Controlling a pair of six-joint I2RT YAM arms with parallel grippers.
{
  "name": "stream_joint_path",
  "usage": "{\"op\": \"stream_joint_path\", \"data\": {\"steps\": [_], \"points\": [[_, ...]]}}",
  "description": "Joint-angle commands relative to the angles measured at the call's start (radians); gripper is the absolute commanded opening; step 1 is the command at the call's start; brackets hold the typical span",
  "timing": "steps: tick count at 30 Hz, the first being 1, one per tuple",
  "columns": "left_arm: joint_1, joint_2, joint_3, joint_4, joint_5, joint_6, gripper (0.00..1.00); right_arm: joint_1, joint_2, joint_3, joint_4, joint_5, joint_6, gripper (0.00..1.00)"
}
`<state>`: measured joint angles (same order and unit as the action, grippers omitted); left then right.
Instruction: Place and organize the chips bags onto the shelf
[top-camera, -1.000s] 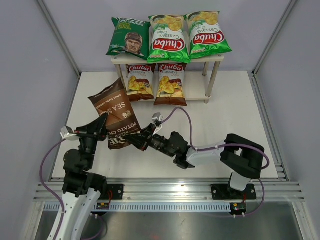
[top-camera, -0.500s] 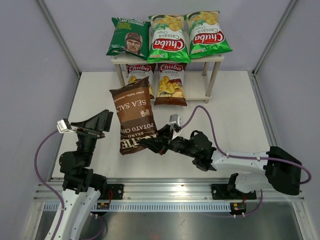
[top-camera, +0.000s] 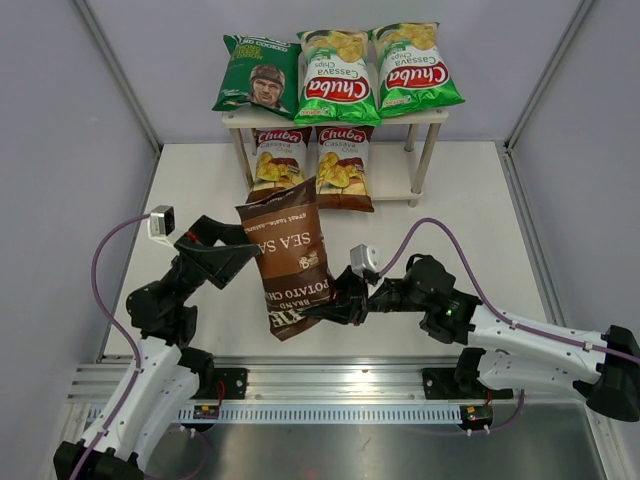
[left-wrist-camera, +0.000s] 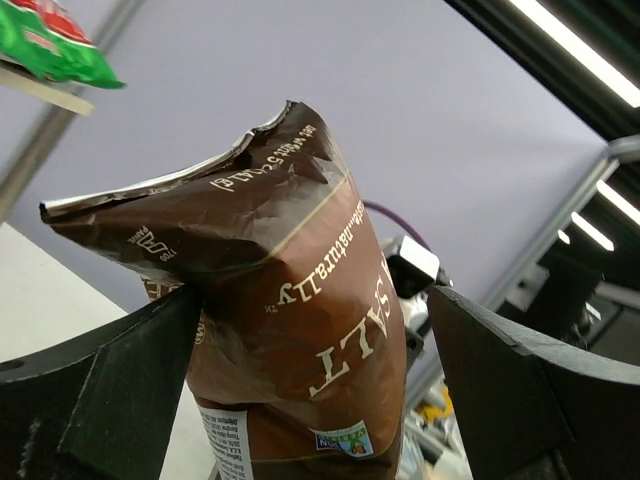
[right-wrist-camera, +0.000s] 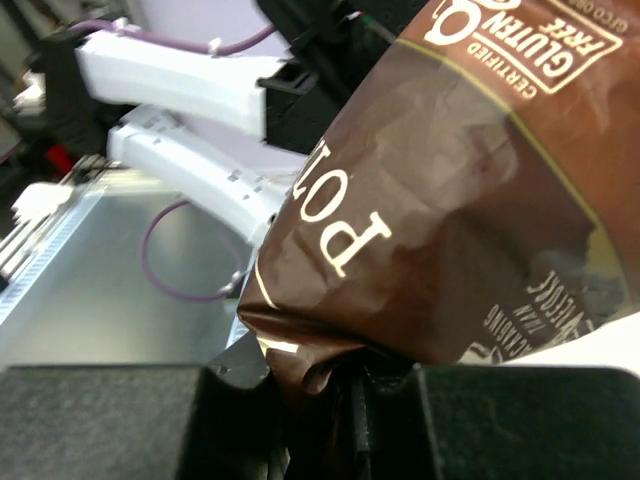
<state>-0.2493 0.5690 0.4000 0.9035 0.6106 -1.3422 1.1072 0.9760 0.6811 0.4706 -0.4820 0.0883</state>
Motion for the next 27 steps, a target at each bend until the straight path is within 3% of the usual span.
{"op": "stream_joint_path", "data": {"steps": [1, 13, 24, 27], "points": [[-0.015, -0.029, 0.053, 0.132, 0.164, 0.032, 0.99, -0.004, -0.052, 0.067, -0.119, -0.165, -0.071, 0.00], [-0.094, -0.029, 0.023, 0.094, 0.213, 0.124, 0.99, -0.003, -0.085, 0.104, -0.127, -0.337, -0.065, 0.00], [-0.110, -0.095, 0.019, -0.187, 0.173, 0.284, 0.99, -0.004, -0.175, 0.143, -0.231, -0.293, -0.137, 0.00], [-0.110, -0.083, 0.011, -0.111, 0.172, 0.252, 0.99, -0.003, -0.165, 0.164, -0.263, -0.293, -0.147, 0.00]]}}
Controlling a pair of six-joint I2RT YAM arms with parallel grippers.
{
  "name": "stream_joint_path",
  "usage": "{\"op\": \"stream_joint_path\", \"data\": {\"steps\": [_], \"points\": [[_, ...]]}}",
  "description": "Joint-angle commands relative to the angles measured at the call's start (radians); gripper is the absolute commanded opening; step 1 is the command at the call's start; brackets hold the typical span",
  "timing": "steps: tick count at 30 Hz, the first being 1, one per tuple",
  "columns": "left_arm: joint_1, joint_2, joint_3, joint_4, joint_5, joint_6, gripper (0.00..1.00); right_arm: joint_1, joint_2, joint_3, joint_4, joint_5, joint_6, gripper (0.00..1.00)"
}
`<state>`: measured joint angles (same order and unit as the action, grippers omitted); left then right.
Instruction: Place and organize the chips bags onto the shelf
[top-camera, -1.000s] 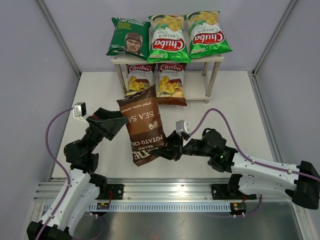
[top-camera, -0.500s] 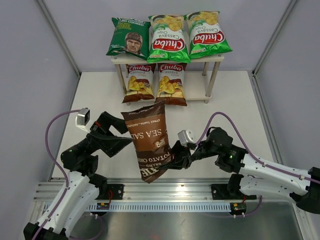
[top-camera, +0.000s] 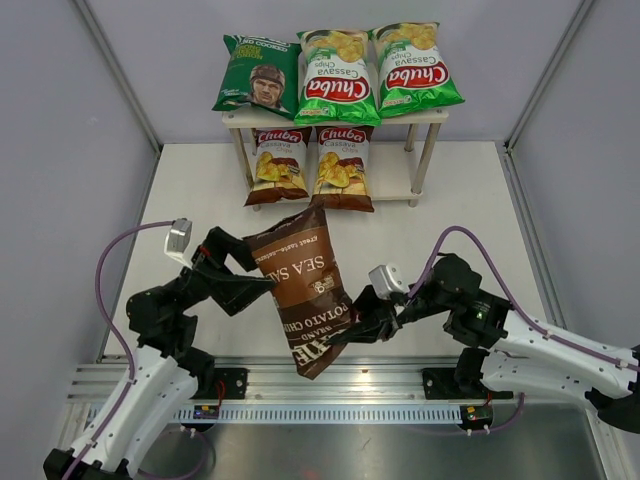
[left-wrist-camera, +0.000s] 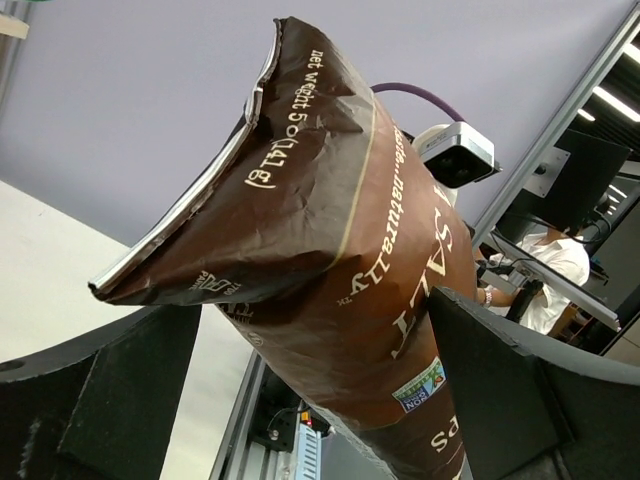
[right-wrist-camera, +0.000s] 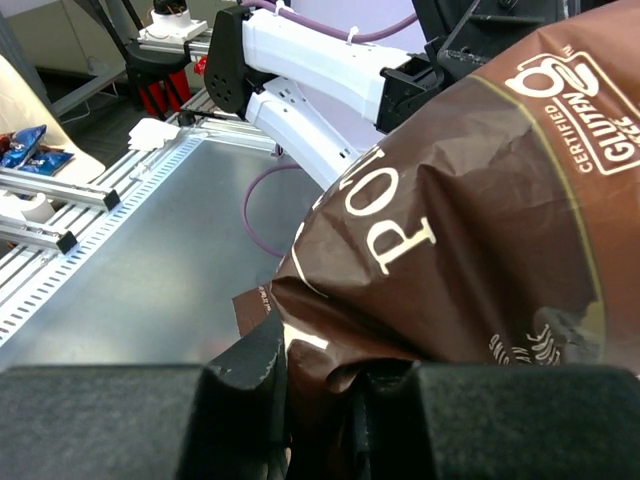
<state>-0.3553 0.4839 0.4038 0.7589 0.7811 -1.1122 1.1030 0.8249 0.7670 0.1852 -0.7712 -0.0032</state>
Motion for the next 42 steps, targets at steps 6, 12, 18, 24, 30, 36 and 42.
{"op": "stream_joint_path", "data": {"steps": [6, 12, 18, 24, 30, 36, 42], "points": [[-0.039, 0.096, -0.006, 0.470, 0.044, -0.247, 0.99, 0.000, 0.065, 0.100, 0.023, -0.053, -0.057, 0.00], [-0.093, 0.119, -0.010, 0.528, 0.020, -0.302, 0.98, 0.000, 0.135, 0.143, 0.014, -0.134, -0.055, 0.00], [-0.094, -0.079, 0.033, -0.025, -0.095, -0.011, 0.60, 0.001, 0.102, 0.127, -0.024, -0.071, -0.075, 0.00], [-0.094, -0.209, 0.018, -0.193, -0.270, 0.114, 0.34, 0.000, 0.083, 0.111, -0.015, 0.022, -0.066, 0.13], [-0.094, -0.301, -0.046, -0.187, -0.439, 0.088, 0.10, 0.000, 0.056, 0.034, 0.167, 0.185, 0.095, 0.34], [-0.094, -0.363, -0.109, -0.053, -0.598, 0.023, 0.00, 0.000, 0.102, -0.018, 0.394, 0.349, 0.304, 0.76], [-0.094, -0.369, -0.137, 0.068, -0.689, 0.025, 0.00, 0.000, 0.141, -0.043, 0.496, 0.553, 0.535, 0.99]]}}
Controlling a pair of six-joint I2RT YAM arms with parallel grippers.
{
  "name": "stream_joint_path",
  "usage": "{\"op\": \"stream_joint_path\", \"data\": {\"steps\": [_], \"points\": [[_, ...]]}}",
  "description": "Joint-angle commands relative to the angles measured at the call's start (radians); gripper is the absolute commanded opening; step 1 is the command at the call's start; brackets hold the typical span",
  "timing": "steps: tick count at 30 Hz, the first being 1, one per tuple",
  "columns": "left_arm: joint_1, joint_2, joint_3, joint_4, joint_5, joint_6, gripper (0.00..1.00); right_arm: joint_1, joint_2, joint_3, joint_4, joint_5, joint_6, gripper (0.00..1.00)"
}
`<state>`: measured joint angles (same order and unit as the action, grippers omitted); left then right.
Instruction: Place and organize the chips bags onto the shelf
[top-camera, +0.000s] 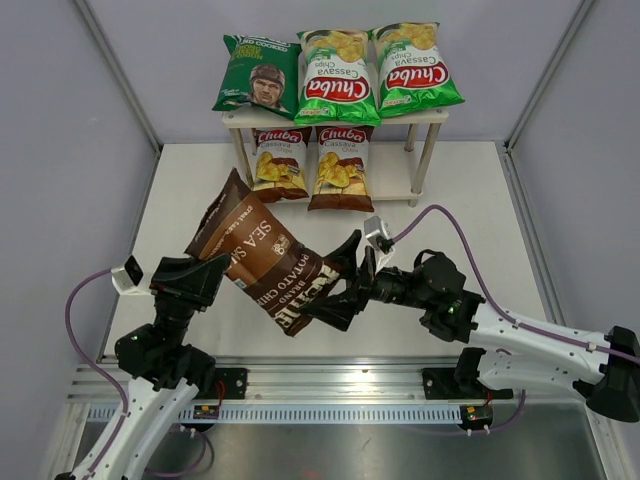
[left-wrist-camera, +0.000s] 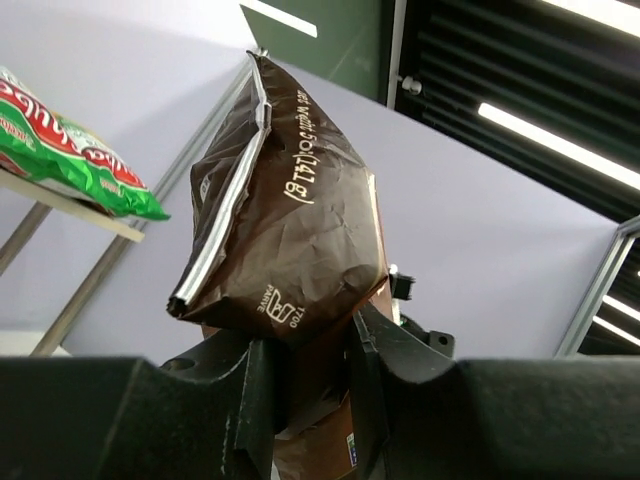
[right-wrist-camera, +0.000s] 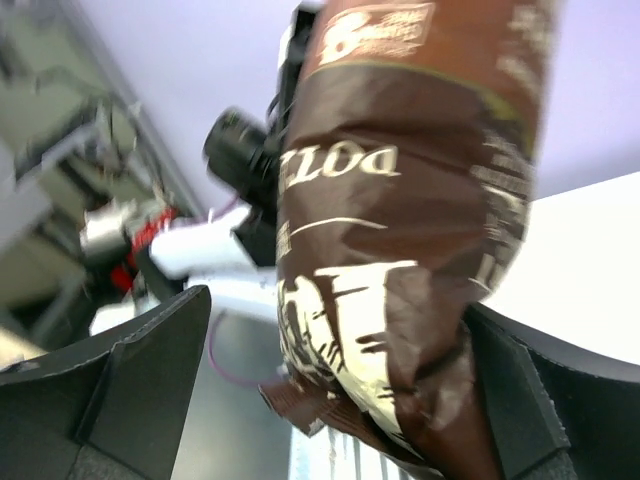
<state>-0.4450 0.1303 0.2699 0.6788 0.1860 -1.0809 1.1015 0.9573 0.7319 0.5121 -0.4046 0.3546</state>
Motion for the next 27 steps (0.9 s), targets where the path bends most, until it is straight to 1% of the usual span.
{"op": "stream_joint_path", "data": {"steps": [1, 2, 3, 5, 6, 9, 11, 16, 18, 20, 21, 24, 27], "points": [[-0.004, -0.014, -0.003, 0.160, -0.102, -0.002, 0.00, 0.001, 0.011, -0.015, 0.175, 0.219, 0.213, 1.00], [-0.004, -0.014, -0.006, 0.183, -0.108, 0.002, 0.00, 0.001, 0.012, -0.029, 0.171, 0.261, 0.300, 0.99], [-0.004, -0.008, -0.011, 0.203, -0.114, 0.006, 0.00, 0.001, 0.012, -0.041, 0.175, 0.327, 0.332, 0.99], [-0.004, -0.003, -0.012, 0.240, -0.125, 0.006, 0.00, 0.001, 0.005, -0.081, 0.203, 0.390, 0.423, 1.00], [-0.004, 0.009, -0.014, 0.248, -0.128, 0.004, 0.00, 0.001, 0.004, -0.092, 0.210, 0.444, 0.444, 0.99], [-0.004, 0.023, -0.017, 0.281, -0.131, -0.005, 0.00, 0.003, -0.008, -0.126, 0.220, 0.501, 0.484, 0.99], [-0.004, 0.035, -0.018, 0.298, -0.138, -0.013, 0.00, 0.001, -0.023, -0.138, 0.209, 0.521, 0.480, 0.99], [-0.004, 0.054, -0.015, 0.312, -0.166, -0.039, 0.00, 0.003, -0.005, -0.138, 0.229, 0.491, 0.461, 1.00], [-0.004, 0.055, -0.015, 0.321, -0.181, -0.053, 0.00, 0.003, 0.011, -0.166, 0.287, 0.446, 0.461, 1.00], [-0.004, 0.052, -0.012, 0.312, -0.232, -0.062, 0.00, 0.003, 0.040, -0.187, 0.393, 0.409, 0.460, 1.00], [-0.004, 0.052, -0.011, 0.308, -0.264, -0.074, 0.00, 0.004, 0.050, -0.186, 0.448, 0.356, 0.460, 1.00], [-0.004, 0.072, -0.020, 0.303, -0.312, -0.111, 0.00, 0.023, 0.098, -0.164, 0.517, 0.287, 0.432, 0.99], [-0.004, 0.124, -0.023, 0.346, -0.338, -0.152, 0.00, 0.034, 0.145, -0.138, 0.537, 0.285, 0.422, 1.00]]}}
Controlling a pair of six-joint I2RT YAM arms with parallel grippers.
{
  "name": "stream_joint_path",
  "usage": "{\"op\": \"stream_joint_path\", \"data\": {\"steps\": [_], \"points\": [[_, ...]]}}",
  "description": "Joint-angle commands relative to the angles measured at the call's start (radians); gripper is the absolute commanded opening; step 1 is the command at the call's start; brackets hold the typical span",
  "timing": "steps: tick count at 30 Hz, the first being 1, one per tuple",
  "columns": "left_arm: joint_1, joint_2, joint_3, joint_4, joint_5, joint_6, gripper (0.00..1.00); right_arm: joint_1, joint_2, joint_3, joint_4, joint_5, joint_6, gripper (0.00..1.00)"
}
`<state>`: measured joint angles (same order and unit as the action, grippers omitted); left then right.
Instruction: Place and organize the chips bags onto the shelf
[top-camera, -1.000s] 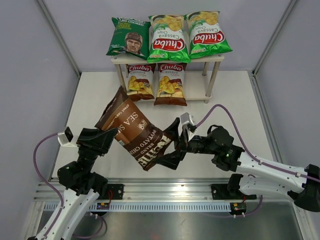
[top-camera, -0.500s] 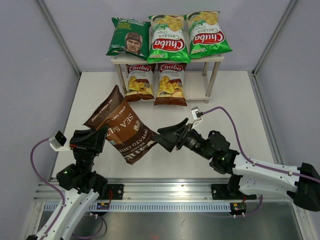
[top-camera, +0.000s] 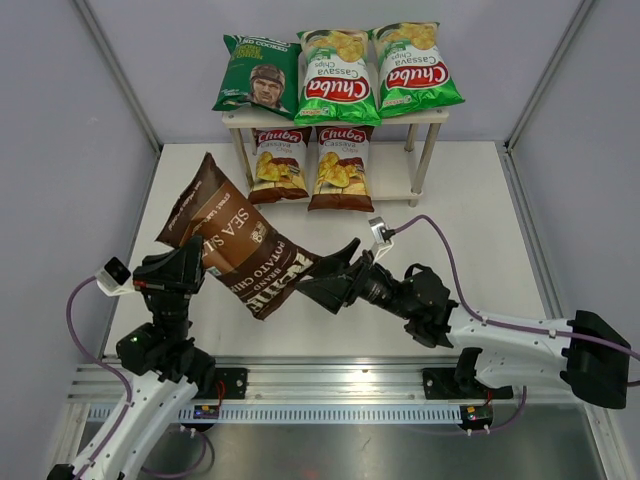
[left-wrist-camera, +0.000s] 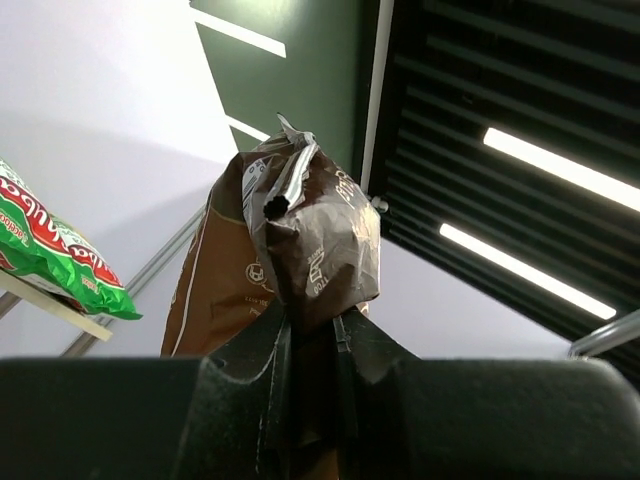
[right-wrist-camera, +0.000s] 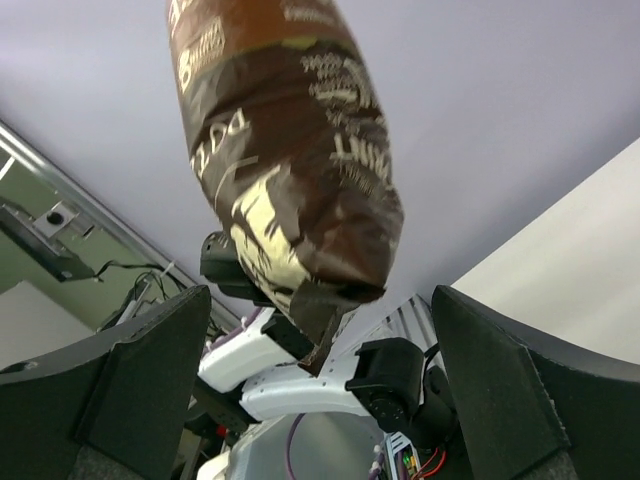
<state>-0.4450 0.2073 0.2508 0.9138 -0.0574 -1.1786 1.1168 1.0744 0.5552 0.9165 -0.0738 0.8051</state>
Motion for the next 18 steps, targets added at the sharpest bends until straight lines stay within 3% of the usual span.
{"op": "stream_joint_path", "data": {"steps": [1, 7, 15, 16, 18], "points": [[-0.004, 0.064, -0.005, 0.152, -0.097, -0.062, 0.00, 0.020, 0.057, 0.041, 0.146, -0.046, -0.023, 0.99], [-0.008, 0.211, -0.010, 0.307, -0.105, -0.147, 0.00, 0.020, 0.151, 0.091, 0.214, -0.064, 0.022, 0.99], [-0.057, 0.257, -0.033, 0.355, -0.148, -0.159, 0.00, 0.020, 0.213, 0.150, 0.260, -0.055, 0.013, 0.97], [-0.070, 0.259, -0.035, 0.352, -0.151, -0.155, 0.00, 0.020, 0.222, 0.158, 0.268, -0.050, 0.005, 0.95], [-0.084, 0.265, -0.041, 0.353, -0.162, -0.142, 0.00, 0.020, 0.231, 0.164, 0.280, -0.032, 0.000, 0.75]]}}
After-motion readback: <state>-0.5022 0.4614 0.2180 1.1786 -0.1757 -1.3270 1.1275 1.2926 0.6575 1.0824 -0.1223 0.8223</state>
